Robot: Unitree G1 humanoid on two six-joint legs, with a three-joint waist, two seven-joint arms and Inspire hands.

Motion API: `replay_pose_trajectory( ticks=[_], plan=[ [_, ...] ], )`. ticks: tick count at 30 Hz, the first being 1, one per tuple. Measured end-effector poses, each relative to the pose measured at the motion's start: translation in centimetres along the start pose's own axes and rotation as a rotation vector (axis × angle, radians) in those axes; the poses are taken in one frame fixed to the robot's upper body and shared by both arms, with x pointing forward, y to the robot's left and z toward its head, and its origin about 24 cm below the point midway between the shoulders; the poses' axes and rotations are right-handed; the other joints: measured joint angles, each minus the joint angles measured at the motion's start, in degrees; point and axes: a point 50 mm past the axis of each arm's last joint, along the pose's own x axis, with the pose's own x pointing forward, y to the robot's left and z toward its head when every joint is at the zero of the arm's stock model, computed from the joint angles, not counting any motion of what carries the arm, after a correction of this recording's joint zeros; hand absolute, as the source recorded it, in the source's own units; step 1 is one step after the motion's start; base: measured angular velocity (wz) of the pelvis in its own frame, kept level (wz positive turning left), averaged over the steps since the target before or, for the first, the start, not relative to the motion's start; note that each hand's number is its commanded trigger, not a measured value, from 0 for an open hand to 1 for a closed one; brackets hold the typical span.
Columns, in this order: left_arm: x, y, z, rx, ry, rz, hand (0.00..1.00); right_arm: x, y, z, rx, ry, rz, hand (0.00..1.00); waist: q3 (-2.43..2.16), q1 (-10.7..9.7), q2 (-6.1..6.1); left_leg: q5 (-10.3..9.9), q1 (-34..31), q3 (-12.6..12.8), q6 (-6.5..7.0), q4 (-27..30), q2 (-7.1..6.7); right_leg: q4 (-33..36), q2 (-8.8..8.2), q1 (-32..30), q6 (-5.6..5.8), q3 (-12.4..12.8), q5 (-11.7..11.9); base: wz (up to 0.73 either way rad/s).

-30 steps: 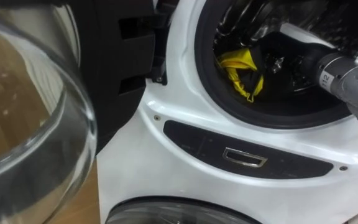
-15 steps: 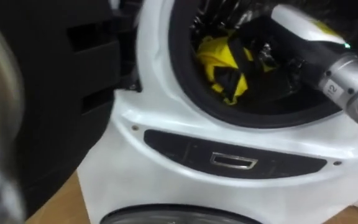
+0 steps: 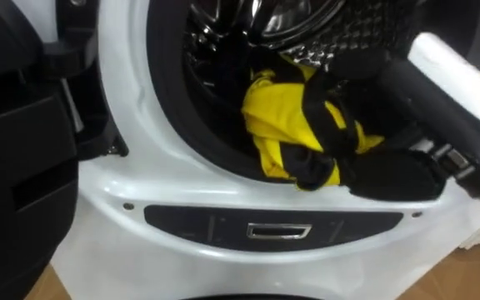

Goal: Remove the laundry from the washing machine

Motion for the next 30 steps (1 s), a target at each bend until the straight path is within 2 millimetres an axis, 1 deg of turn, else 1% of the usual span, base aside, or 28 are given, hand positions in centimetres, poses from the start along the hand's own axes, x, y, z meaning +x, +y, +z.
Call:
replay_pose_trajectory(
  ticks=[2,3,4,5,6,8,9,10,11,12,13,14,15,16,17,18,19,20,21,22,23,24,26,27,30],
  plan=[
    [0.0,0.1,0.0,-0.015,0.0,0.005,0.0,-0.8,-0.3,-0.2,0.051,-0.003,-0.014,1.0,0.01,-1.0,0.0,0.0,0.0,0.5,-0.04,-0.1,0.07,-0.1,0.02,0.1,0.01,0.8,0.0,0.19],
    [0.0,0.2,0.0,-0.029,-0.003,0.008,0.0,-1.2,-0.5,-0.2,0.077,-0.009,-0.023,1.0,0.02,-1.9,0.02,0.0,0.0,1.4,-0.04,-0.4,0.14,-0.1,0.05,0.1,0.01,0.8,0.0,0.13],
    [0.0,0.2,0.0,-0.036,-0.008,0.011,0.0,-1.5,-0.9,-0.3,0.084,-0.004,-0.046,1.0,0.04,-2.2,0.05,0.0,0.0,2.6,-0.06,-0.6,0.23,0.0,0.11,-0.1,0.01,1.2,0.0,0.04],
    [0.0,0.2,0.0,-0.037,-0.01,0.011,0.0,-1.7,-1.0,-0.4,0.096,-0.002,-0.052,1.0,0.05,-2.2,0.06,0.0,0.0,3.3,-0.05,-0.6,0.25,0.0,0.13,-0.2,0.01,1.6,0.0,-0.18],
    [0.0,0.2,0.0,-0.038,-0.009,0.012,0.0,-1.8,-1.1,-0.4,0.109,-0.006,-0.056,1.0,0.08,-2.3,0.1,0.0,0.0,4.3,-0.06,-0.6,0.25,0.0,0.18,-0.4,0.01,2.7,0.0,-0.28],
    [0.0,0.2,-0.1,-0.045,-0.005,0.023,0.0,-2.3,-2.0,-0.7,0.083,0.02,-0.117,1.0,0.17,-3.0,0.11,-0.1,0.2,4.9,-0.07,-0.6,0.18,0.0,0.23,-0.6,0.04,4.1,0.0,-0.3],
    [0.0,0.3,-0.2,-0.057,-0.001,0.032,0.0,-2.8,-2.8,-1.2,0.06,0.059,-0.173,1.0,0.28,-3.3,0.06,-0.1,0.4,5.7,-0.07,-0.6,0.18,0.1,0.28,-0.6,0.04,4.6,0.0,-0.41],
    [0.0,0.4,-0.5,-0.069,0.006,0.04,0.0,-3.3,-3.5,-1.7,0.044,0.097,-0.231,1.0,0.33,-3.8,0.0,-0.1,0.7,5.9,-0.07,-0.6,0.19,0.0,0.4,-0.7,0.06,5.5,0.0,-0.42],
    [-0.1,0.5,-0.7,-0.07,0.011,0.044,0.0,-3.5,-3.7,-1.9,0.04,0.107,-0.252,1.0,0.36,-4.3,0.02,-0.1,0.7,6.0,-0.17,-0.6,0.22,0.0,0.48,-0.7,0.08,5.7,0.0,-0.41],
    [-0.1,0.5,-1.0,-0.068,0.016,0.05,0.0,-3.8,-4.0,-2.0,0.033,0.118,-0.282,1.0,0.45,-5.3,0.18,-0.5,0.8,6.6,-0.54,-0.6,0.43,0.0,0.75,-0.8,0.13,5.9,0.0,-0.38],
    [-0.2,0.5,-1.3,-0.067,0.022,0.054,0.0,-4.0,-4.3,-2.2,0.031,0.131,-0.311,1.0,0.46,-6.3,0.19,-0.7,0.8,7.5,-0.62,-0.6,0.61,0.1,1.05,-1.1,0.19,7.0,0.0,-0.42],
    [-0.1,0.5,-1.3,-0.066,0.022,0.056,0.0,-4.3,-4.4,-2.4,0.032,0.143,-0.325,1.0,0.47,-6.4,0.18,-0.8,0.8,7.9,-0.64,-0.6,0.7,0.2,1.27,-1.5,0.19,7.5,0.0,-0.51],
    [-0.1,0.5,-1.3,-0.066,0.02,0.055,0.0,-4.6,-4.7,-3.0,0.043,0.168,-0.348,1.0,0.56,-6.8,0.28,-1.0,0.7,8.3,-0.85,-0.6,0.95,0.5,1.73,-2.0,0.13,8.7,0.0,-0.47],
    [-0.2,0.5,-1.3,-0.067,0.014,0.054,0.0,-4.9,-4.9,-3.5,0.05,0.196,-0.367,1.0,0.63,-7.8,0.46,-1.3,0.7,8.8,-1.01,-0.5,1.32,1.0,2.24,-2.5,0.01,9.3,0.1,-0.38],
    [-0.2,0.5,-1.3,-0.067,0.011,0.054,0.0,-5.1,-5.0,-3.7,0.05,0.21,-0.376,1.0,0.68,-8.2,0.59,-1.5,0.7,8.9,-1.04,-0.5,1.38,1.0,2.49,-2.6,-0.09,9.5,0.2,-0.3],
    [-0.1,0.5,-1.2,-0.067,0.002,0.052,0.0,-5.6,-5.4,-3.9,0.049,0.231,-0.397,1.0,0.59,-8.4,0.97,-2.0,0.8,9.5,-1.18,-0.6,1.63,1.3,3.07,-3.3,-0.21,10.1,0.2,-0.36],
    [-0.2,0.5,-1.2,-0.067,-0.002,0.049,0.0,-5.9,-5.7,-3.9,0.056,0.232,-0.419,1.0,0.58,-8.4,1.1,-2.1,0.8,10.4,-1.3,-0.6,2.23,2.2,3.49,-4.0,-0.31,11.0,0.3,-0.4],
    [-0.2,0.5,-1.2,-0.064,-0.003,0.048,0.0,-6.1,-5.9,-3.9,0.061,0.231,-0.43,1.0,0.55,-8.5,1.16,-2.1,0.8,10.8,-1.31,-0.5,2.28,2.4,3.66,-4.2,-0.38,11.4,0.4,-0.44],
    [-0.2,0.4,-1.3,-0.058,-0.003,0.047,0.0,-6.3,-6.2,-3.9,0.084,0.226,-0.456,1.0,0.55,-8.5,0.89,-2.2,0.8,11.7,-1.41,-0.4,2.41,3.0,3.98,-4.7,-0.45,12.1,0.5,-0.29],
    [-0.2,0.4,-1.4,-0.057,-0.002,0.047,0.0,-6.7,-6.4,-4.1,0.115,0.226,-0.479,1.0,0.47,-9.2,0.8,-2.2,0.7,11.8,-1.46,-0.4,2.44,3.1,4.02,-4.9,-0.51,12.1,0.5,-0.23],
    [-0.2,0.4,-1.5,-0.056,-0.001,0.046,0.0,-6.9,-6.6,-4.2,0.131,0.225,-0.492,1.0,0.46,-9.5,0.89,-2.2,0.6,11.9,-1.47,-0.4,2.46,3.2,4.06,-5.1,-0.52,12.2,0.5,-0.1],
    [-0.2,0.3,-1.5,-0.056,0.0,0.045,0.0,-7.3,-6.8,-4.4,0.164,0.229,-0.52,1.0,0.31,-9.7,0.87,-2.2,0.6,12.1,-1.48,-0.4,2.48,3.3,4.15,-5.2,-0.54,12.6,0.5,-0.09],
    [-0.2,0.3,-1.6,-0.055,0.002,0.049,0.0,-7.9,-6.9,-4.8,0.198,0.251,-0.55,1.0,0.29,-9.9,0.88,-2.2,0.7,12.4,-1.56,-0.4,2.54,3.2,4.29,-5.3,-0.53,13.0,0.6,-0.11],
    [-0.2,0.3,-1.7,-0.055,0.005,0.052,0.0,-8.1,-6.8,-4.9,0.204,0.264,-0.557,1.0,0.17,-10.0,0.67,-2.3,0.8,12.9,-1.64,-0.4,2.64,3.2,4.43,-5.4,-0.55,13.4,0.6,-0.14],
    [-0.2,0.4,-1.7,-0.054,0.006,0.056,0.0,-8.3,-6.6,-5.1,0.24,0.272,-0.565,1.0,0.21,-10.9,0.74,-2.3,0.7,13.1,-1.66,-0.5,2.64,3.0,4.48,-5.5,-0.56,13.5,0.7,-0.06]
  ],
)
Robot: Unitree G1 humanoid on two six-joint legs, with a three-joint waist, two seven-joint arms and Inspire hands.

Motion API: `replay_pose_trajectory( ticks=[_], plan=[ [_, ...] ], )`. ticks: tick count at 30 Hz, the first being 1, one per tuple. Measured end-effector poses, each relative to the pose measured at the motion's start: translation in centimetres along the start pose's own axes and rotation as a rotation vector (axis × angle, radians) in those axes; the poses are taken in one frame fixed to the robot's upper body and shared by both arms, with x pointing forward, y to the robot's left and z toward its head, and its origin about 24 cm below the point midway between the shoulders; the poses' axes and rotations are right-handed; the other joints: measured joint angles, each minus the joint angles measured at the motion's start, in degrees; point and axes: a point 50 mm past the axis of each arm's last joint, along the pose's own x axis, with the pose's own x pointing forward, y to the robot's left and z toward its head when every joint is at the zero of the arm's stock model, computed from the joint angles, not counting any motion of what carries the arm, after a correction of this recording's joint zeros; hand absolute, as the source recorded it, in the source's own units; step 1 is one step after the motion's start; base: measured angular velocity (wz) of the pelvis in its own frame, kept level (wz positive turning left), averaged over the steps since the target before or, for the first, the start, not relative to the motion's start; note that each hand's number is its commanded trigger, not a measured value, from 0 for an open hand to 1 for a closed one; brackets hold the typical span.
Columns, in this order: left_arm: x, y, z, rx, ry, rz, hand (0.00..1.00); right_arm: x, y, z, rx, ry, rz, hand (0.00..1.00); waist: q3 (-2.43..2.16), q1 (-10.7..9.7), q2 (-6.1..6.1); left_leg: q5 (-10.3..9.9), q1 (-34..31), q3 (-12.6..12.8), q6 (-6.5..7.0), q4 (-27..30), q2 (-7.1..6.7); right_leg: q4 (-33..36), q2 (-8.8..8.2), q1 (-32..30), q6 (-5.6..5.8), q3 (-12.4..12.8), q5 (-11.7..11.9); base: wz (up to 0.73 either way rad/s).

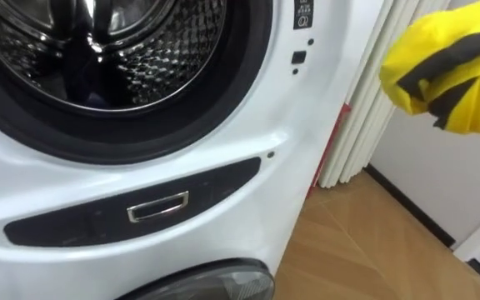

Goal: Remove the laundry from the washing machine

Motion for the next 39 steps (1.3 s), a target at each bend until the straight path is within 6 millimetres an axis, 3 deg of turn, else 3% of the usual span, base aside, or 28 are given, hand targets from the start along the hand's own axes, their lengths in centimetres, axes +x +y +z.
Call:
replay_pose_trajectory(
  ticks=[8,10,15,23,29,31,35,36,39],
  plan=[
    [0.1,0.7,0.4,0.008,-0.014,0.016,0.0,-1.4,-0.5,-1.4,0.071,0.1,-0.026,1.0,-0.04,-0.3,-0.2,0.0,0.1,0.6,-0.02,0.3,-0.14,-0.1,0.03,0.2,-0.09,0.1,0.0,-0.05],
    [0.2,0.9,0.5,0.011,-0.012,0.022,0.0,-2.4,-0.8,-3.1,0.087,0.192,-0.053,1.0,0.13,-0.1,-0.48,0.0,0.2,2.2,-0.02,0.3,0.0,-0.1,0.22,0.0,-0.09,1.2,0.1,-0.19],
    [0.2,1.1,0.9,0.005,-0.015,0.027,0.0,-4.6,-1.2,-6.3,0.115,0.374,-0.123,1.0,0.43,-0.2,-0.7,0.0,-0.1,3.7,-0.03,0.3,0.01,-0.1,0.77,-1.0,-0.09,3.0,0.1,-0.22],
    [0.4,1.2,3.0,0.011,-0.062,0.049,0.0,-8.0,0.3,-10.9,0.15,0.635,-0.15,1.0,0.61,-0.2,0.0,0.0,0.0,6.9,-0.1,0.6,0.68,-0.1,1.81,-2.0,-0.14,6.5,1.0,-0.25],
    [0.4,0.2,4.0,0.09,-0.087,0.021,0.0,-11.6,0.9,-14.6,0.144,0.865,-0.171,1.0,0.52,-1.6,3.12,-0.4,-1.1,8.5,-0.74,0.7,0.77,0.0,2.49,-3.3,0.13,8.5,1.8,-0.2],
    [0.4,0.2,4.8,0.09,-0.108,0.021,0.0,-13.9,1.1,-16.2,0.153,0.979,-0.234,1.0,0.39,-1.6,4.39,-0.4,-1.5,8.5,-0.74,0.7,0.72,0.3,2.77,-4.2,0.13,9.3,1.8,-0.2],
    [0.4,0.2,5.6,0.108,-0.129,0.012,0.0,-14.6,1.5,-17.1,0.149,1.028,-0.291,1.0,0.3,-2.6,7.09,-0.4,-4.2,8.4,-0.74,0.8,0.42,1.9,3.27,-8.0,0.38,10.9,1.9,-0.25],
    [0.4,0.2,5.3,0.122,-0.124,0.007,0.0,-14.7,1.8,-17.7,0.161,1.047,-0.298,1.0,0.55,-2.8,7.73,-0.4,-4.9,8.4,-0.73,0.8,0.38,2.2,3.43,-8.9,0.46,11.1,2.0,-0.23],
    [0.3,-0.4,6.2,0.169,-0.161,-0.021,0.0,-15.1,2.4,-19.1,0.195,1.105,-0.341,1.0,0.73,-3.3,9.19,-0.4,-7.1,8.4,-0.71,0.9,0.19,3.2,3.65,-11.7,0.67,11.8,2.1,-0.13]
  ],
)
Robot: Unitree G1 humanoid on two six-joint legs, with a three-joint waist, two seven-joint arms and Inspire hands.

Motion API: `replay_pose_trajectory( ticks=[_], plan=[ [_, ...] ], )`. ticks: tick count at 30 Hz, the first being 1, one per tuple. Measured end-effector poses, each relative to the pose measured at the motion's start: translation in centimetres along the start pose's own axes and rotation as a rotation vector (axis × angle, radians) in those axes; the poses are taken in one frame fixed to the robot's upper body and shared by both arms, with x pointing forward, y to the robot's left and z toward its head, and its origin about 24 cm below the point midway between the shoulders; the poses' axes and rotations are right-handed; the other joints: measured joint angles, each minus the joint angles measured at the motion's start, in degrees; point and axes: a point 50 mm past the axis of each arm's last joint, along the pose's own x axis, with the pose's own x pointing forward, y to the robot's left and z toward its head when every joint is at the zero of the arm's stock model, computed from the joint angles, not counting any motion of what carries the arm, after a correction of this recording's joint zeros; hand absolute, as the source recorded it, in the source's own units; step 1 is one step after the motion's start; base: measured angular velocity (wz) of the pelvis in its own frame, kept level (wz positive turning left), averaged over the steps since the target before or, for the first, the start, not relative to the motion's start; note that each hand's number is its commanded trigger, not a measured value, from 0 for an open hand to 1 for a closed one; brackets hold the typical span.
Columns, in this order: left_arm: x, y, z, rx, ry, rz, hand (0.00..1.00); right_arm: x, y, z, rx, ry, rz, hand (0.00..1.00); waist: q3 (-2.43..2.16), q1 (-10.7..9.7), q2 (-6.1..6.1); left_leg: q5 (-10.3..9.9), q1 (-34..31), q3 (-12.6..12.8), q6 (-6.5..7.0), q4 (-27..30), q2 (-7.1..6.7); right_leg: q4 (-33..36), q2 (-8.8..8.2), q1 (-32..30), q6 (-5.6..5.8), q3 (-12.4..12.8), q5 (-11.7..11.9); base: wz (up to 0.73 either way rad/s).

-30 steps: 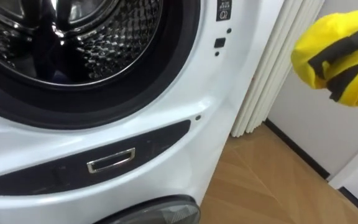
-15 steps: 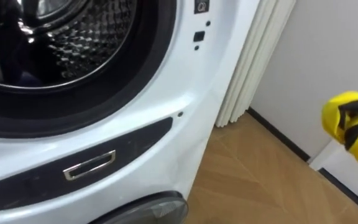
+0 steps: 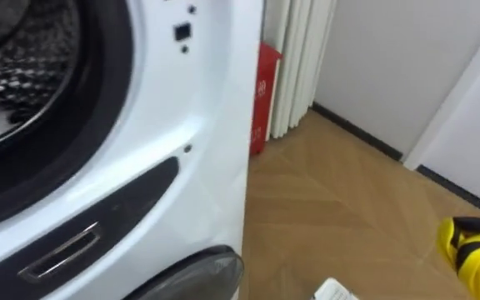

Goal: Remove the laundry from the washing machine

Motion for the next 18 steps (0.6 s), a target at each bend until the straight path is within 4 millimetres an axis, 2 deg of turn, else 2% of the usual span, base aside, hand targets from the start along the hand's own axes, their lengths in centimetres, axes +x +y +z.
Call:
replay_pose_trajectory(
  ticks=[2,4,6,10,15,18],
  plan=[
    [0.0,-0.2,0.5,0.01,-0.019,-0.014,0.0,0.7,0.5,0.0,0.02,0.008,-0.01,1.0,0.3,-0.1,1.06,0.0,-1.3,0.0,0.02,0.1,-0.32,1.6,0.22,-2.0,0.16,0.5,-0.1,-0.21],
    [0.1,-0.2,1.1,-0.008,-0.034,-0.02,0.0,1.5,1.1,-0.1,0.043,0.012,-0.038,1.0,0.26,-0.1,2.35,0.0,-3.9,0.0,0.03,0.9,-0.75,3.8,0.32,-5.3,0.57,0.9,-0.4,-0.18],
    [0.1,-0.2,1.6,-0.001,-0.052,-0.024,0.0,2.0,1.4,-0.2,0.054,0.021,-0.056,1.0,0.19,-0.2,3.13,0.0,-5.8,0.0,0.07,1.6,-1.0,5.0,0.28,-7.5,0.77,1.1,-0.6,-0.07],
    [0.1,-1.1,2.4,0.018,-0.083,-0.052,0.0,2.8,1.7,-1.0,0.068,0.063,-0.109,1.0,0.04,-1.0,5.6,0.5,-9.0,0.0,0.82,1.8,-1.63,6.4,0.08,-11.4,1.03,1.5,-0.8,0.0],
    [0.2,-1.1,3.8,-0.023,-0.116,-0.057,0.0,3.4,2.3,-1.8,0.095,0.114,-0.153,1.0,-0.07,-1.0,6.72,1.1,-11.9,0.1,1.56,1.9,-2.69,9.4,0.03,-15.7,1.39,2.4,-1.2,-0.06],
    [0.1,-1.4,4.3,-0.027,-0.141,-0.068,0.0,3.7,2.5,-2.0,0.108,0.12,-0.159,1.0,0.04,-0.9,7.58,1.3,-13.3,0.2,1.99,2.0,-3.1,10.0,-0.14,-17.4,1.71,2.7,-1.2,0.0]
  ],
)
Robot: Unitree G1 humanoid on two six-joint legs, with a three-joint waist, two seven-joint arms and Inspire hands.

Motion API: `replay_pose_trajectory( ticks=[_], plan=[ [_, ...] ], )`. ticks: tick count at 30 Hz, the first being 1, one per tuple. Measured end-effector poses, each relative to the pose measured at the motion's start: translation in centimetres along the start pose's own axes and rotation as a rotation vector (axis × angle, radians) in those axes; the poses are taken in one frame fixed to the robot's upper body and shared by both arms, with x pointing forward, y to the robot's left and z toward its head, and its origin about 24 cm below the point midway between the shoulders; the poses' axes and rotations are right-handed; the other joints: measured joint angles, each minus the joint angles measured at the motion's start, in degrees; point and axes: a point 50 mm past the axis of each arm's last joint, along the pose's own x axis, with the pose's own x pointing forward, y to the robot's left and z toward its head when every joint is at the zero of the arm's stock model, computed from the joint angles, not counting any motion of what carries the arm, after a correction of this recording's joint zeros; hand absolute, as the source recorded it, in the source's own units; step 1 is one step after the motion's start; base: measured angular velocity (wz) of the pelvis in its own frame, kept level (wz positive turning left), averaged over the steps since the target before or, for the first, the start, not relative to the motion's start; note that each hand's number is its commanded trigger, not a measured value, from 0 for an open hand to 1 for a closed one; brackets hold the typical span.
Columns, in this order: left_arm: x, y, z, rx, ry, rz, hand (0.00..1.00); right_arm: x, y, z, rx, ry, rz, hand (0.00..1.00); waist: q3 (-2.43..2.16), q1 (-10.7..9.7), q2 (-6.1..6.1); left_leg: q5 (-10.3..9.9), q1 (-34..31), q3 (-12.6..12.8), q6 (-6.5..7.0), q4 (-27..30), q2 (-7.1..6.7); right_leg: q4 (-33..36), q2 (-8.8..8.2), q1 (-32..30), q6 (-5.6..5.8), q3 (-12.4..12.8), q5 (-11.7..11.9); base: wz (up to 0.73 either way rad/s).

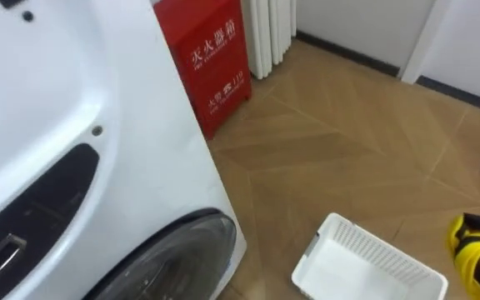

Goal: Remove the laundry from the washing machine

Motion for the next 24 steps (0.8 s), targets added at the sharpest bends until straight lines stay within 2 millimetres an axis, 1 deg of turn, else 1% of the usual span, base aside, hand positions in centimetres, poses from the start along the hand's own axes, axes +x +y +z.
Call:
replay_pose_trajectory(
  ticks=[1,2,3,7,10,13,15,16,17,18,19,20,22,24],
  plan=[
    [0.0,-0.1,0.2,0.0,-0.006,-0.005,0.0,0.1,0.1,-0.1,0.004,0.005,-0.01,1.0,-0.03,0.0,0.33,0.0,-0.6,0.0,0.08,0.2,-0.22,0.6,-0.1,-0.7,0.15,-0.1,-0.1,0.0],
    [0.1,-0.1,0.3,0.0,-0.009,-0.005,0.0,0.2,0.2,-0.1,0.006,0.007,-0.013,1.0,0.03,0.0,0.48,0.1,-0.8,0.1,0.11,0.2,-0.38,0.9,-0.15,-1.1,0.24,-0.1,-0.1,0.0],
    [0.1,-0.2,0.5,0.005,-0.015,-0.008,0.0,0.2,0.3,-0.2,0.009,0.01,-0.018,1.0,-0.05,0.0,0.75,0.2,-1.4,0.2,0.32,0.2,-0.62,1.4,-0.25,-2.0,0.39,0.1,-0.2,0.0],
    [0.2,-0.3,1.3,-0.006,-0.041,-0.014,0.0,0.3,0.7,-0.4,-0.002,0.02,-0.018,1.0,-0.02,0.1,0.91,0.6,-3.3,0.4,0.76,0.3,-1.5,3.7,-0.64,-4.8,0.64,0.2,-0.8,0.04],
    [0.2,-0.6,1.7,-0.007,-0.064,-0.021,0.0,0.2,1.0,-0.5,-0.032,0.013,-0.014,1.0,0.0,0.3,0.94,0.7,-3.7,0.2,0.79,0.3,-1.52,3.7,-0.64,-5.2,0.65,0.4,-0.8,0.0],
    [0.2,-0.7,2.1,-0.031,-0.082,-0.027,0.0,0.1,1.4,-0.3,-0.05,-0.016,-0.011,1.0,0.01,0.5,0.94,0.7,-3.7,-0.1,0.83,0.3,-1.56,3.7,-0.82,-5.1,0.65,0.0,-0.8,0.04],
    [0.2,-0.9,2.3,-0.027,-0.094,-0.032,0.0,0.1,1.5,-0.3,-0.057,-0.02,-0.006,0.75,0.0,0.7,0.95,0.8,-3.7,-0.4,0.9,0.3,-1.62,3.7,-1.03,-5.0,0.64,-0.3,-0.8,0.09],
    [0.2,-0.9,2.5,-0.027,-0.105,-0.031,0.0,0.1,1.6,-0.3,-0.06,-0.023,-0.002,0.75,0.04,1.1,0.89,0.8,-3.6,-0.4,0.91,0.3,-1.65,3.7,-1.06,-5.0,0.64,-0.4,-0.8,0.06],
    [0.2,-1.0,2.5,-0.025,-0.107,-0.03,0.0,0.1,1.6,-0.3,-0.064,-0.026,0.002,0.7,0.05,1.2,0.9,0.8,-3.6,-0.4,0.91,0.3,-1.66,3.7,-1.1,-5.0,0.66,-0.4,-0.8,0.0],
    [0.2,-1.1,2.5,-0.013,-0.107,-0.026,0.0,0.0,1.9,-0.4,-0.077,-0.029,0.015,0.6,0.06,1.3,0.97,0.8,-3.6,-0.5,0.92,0.3,-1.67,3.7,-1.2,-5.0,0.64,-0.6,-0.9,0.05],
    [0.2,-1.2,2.4,-0.001,-0.105,-0.03,0.0,-0.1,2.3,-0.5,-0.09,-0.032,0.032,0.17,0.1,1.5,1.07,0.8,-3.6,-0.5,0.92,0.3,-1.66,3.7,-1.26,-5.0,0.63,-0.7,-1.0,0.04],
    [0.2,-1.3,2.4,0.004,-0.106,-0.032,0.0,-0.1,2.4,-0.6,-0.094,-0.031,0.039,0.0,0.13,1.7,1.12,0.8,-3.6,-0.5,0.92,0.3,-1.66,3.7,-1.27,-5.0,0.62,-0.8,-1.0,0.04],
    [0.2,-1.4,2.6,0.011,-0.114,-0.037,0.0,-0.3,2.7,-1.0,-0.11,-0.021,0.057,0.0,0.23,2.8,1.31,0.8,-3.7,-0.6,0.92,0.3,-1.67,3.6,-1.35,-5.0,0.59,-1.0,-1.0,0.04],
    [0.2,-1.4,2.7,0.012,-0.118,-0.037,0.0,-0.3,2.9,-1.4,-0.125,-0.01,0.07,0.0,0.21,3.1,1.54,0.8,-3.9,-1.0,0.94,0.2,-1.7,3.6,-1.55,-5.2,0.53,-1.4,-1.2,0.12]
  ],
)
